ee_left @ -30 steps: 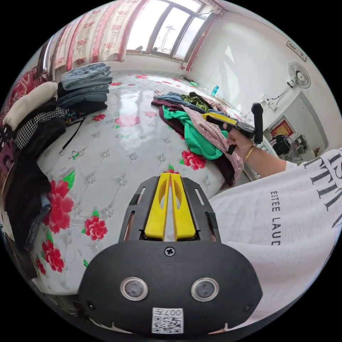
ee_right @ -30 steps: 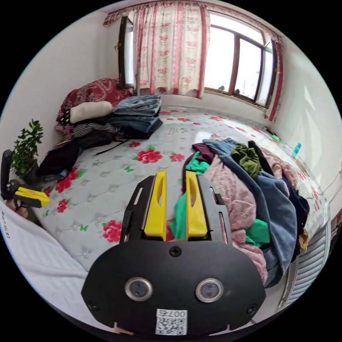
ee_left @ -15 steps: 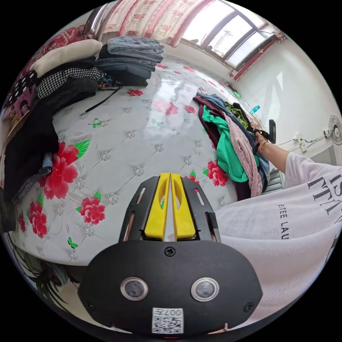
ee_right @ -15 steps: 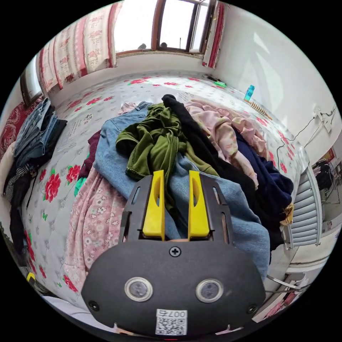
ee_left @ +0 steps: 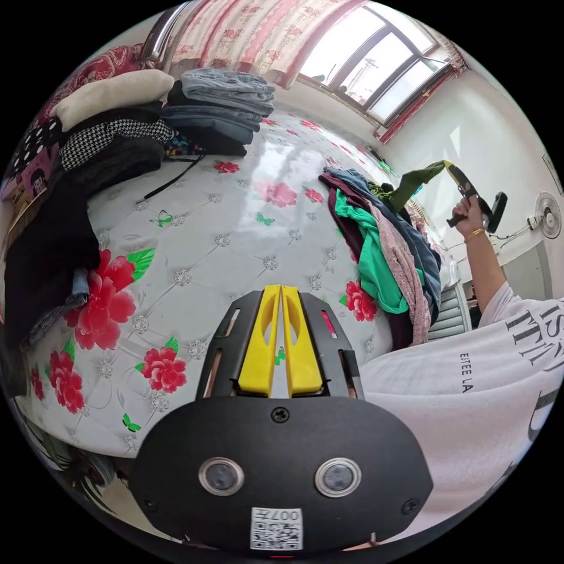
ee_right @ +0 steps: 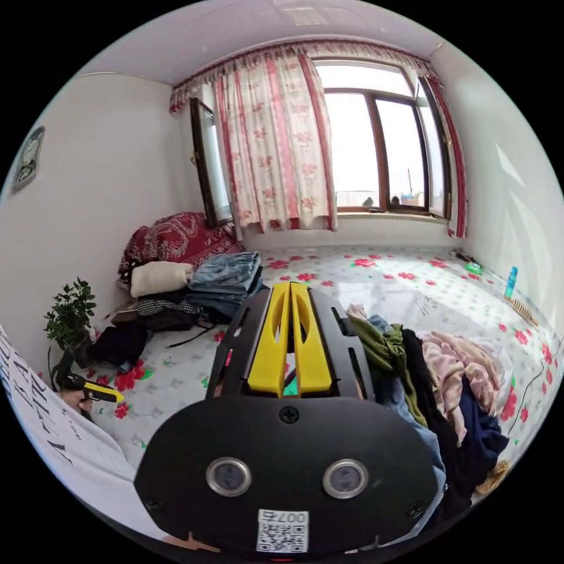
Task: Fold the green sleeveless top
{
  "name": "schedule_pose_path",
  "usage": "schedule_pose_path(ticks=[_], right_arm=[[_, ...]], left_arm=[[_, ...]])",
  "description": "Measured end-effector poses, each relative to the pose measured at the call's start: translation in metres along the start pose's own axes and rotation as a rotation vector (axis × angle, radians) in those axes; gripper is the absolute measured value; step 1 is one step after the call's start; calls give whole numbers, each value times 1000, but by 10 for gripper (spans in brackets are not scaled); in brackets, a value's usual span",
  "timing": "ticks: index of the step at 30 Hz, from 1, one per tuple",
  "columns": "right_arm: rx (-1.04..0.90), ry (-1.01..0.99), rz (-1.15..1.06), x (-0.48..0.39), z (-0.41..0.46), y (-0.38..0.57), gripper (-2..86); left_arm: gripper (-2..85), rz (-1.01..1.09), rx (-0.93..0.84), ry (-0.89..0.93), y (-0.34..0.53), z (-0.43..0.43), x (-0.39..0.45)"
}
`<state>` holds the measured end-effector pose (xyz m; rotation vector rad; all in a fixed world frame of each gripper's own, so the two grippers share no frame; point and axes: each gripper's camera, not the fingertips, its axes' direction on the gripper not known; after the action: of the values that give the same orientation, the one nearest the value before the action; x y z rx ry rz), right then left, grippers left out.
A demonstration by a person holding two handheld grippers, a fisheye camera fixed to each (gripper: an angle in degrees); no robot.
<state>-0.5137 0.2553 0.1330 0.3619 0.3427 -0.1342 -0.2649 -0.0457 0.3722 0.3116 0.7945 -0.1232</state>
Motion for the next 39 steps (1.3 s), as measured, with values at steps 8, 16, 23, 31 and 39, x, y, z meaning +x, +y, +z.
schedule_pose_path(ticks=[8, 16, 23, 31, 39], right_arm=[[255, -561, -261, -200, -94, -58, -2], [57, -660, -231, -295, -48, 13, -1], [-524, -613, 1, -316, 68, 192, 23], [-633, -337, -57, -339, 115, 240, 39], [-753, 29, -13, -271, 167, 276, 30]], left_arm=[[6, 61, 163, 1, 32, -57, -20], [43, 6, 202, 13, 73, -87, -65], [49, 16, 41, -7, 101, -71, -94], [61, 127, -47, 59, 78, -47, -91], [72, 247, -107, 64, 52, -17, -57]])
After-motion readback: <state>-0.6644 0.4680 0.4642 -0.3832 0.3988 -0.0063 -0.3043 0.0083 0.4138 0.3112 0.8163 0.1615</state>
